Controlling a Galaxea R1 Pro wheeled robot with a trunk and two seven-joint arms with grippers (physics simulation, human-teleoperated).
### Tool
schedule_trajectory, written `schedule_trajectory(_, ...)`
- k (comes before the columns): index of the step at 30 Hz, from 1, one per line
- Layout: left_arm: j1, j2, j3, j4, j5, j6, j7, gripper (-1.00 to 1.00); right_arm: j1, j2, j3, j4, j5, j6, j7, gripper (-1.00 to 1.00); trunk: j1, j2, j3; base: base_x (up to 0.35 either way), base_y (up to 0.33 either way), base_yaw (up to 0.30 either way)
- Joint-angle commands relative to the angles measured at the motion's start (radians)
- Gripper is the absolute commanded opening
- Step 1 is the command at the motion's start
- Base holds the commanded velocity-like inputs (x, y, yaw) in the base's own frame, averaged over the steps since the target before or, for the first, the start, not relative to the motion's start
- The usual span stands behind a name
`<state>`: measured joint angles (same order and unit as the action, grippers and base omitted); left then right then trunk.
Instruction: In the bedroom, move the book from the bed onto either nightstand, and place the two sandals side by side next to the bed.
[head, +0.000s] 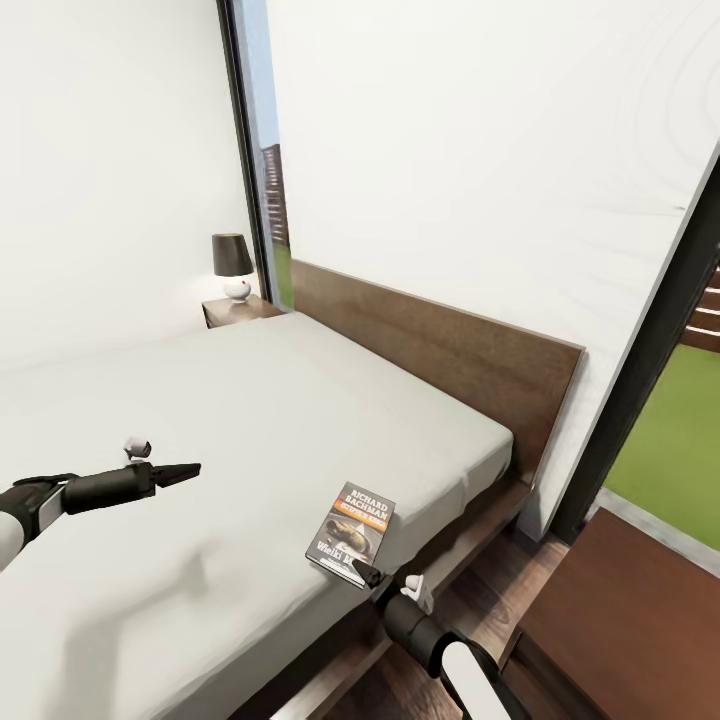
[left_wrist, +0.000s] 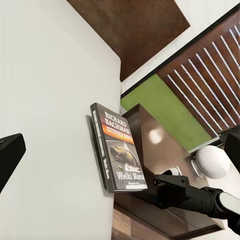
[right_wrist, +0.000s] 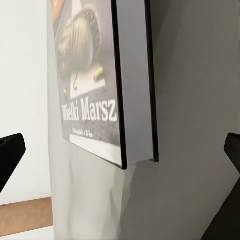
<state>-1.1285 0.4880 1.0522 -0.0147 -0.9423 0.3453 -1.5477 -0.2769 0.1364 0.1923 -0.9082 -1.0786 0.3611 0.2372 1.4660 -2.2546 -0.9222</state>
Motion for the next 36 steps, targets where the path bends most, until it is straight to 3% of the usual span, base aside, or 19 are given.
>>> schedule_trajectory(1, -0.001, 0.000, 0.008, -0.001, -0.010, 0.011, -0.005, 1.00, 0.000, 0.000, -0.001, 0.000, -0.006, 0.004, 0.001, 1.00, 0.000, 0.000, -0.001, 0.000, 0.000, 0.000)
schedule_trajectory(36, -0.001, -0.002, 0.008, -0.001, -0.010, 0.011, -0.005, 1.00, -0.005, 0.004, -0.001, 0.003, -0.005, 0.004, 0.001, 1.00, 0.000, 0.000, -0.001, 0.000, 0.000, 0.000)
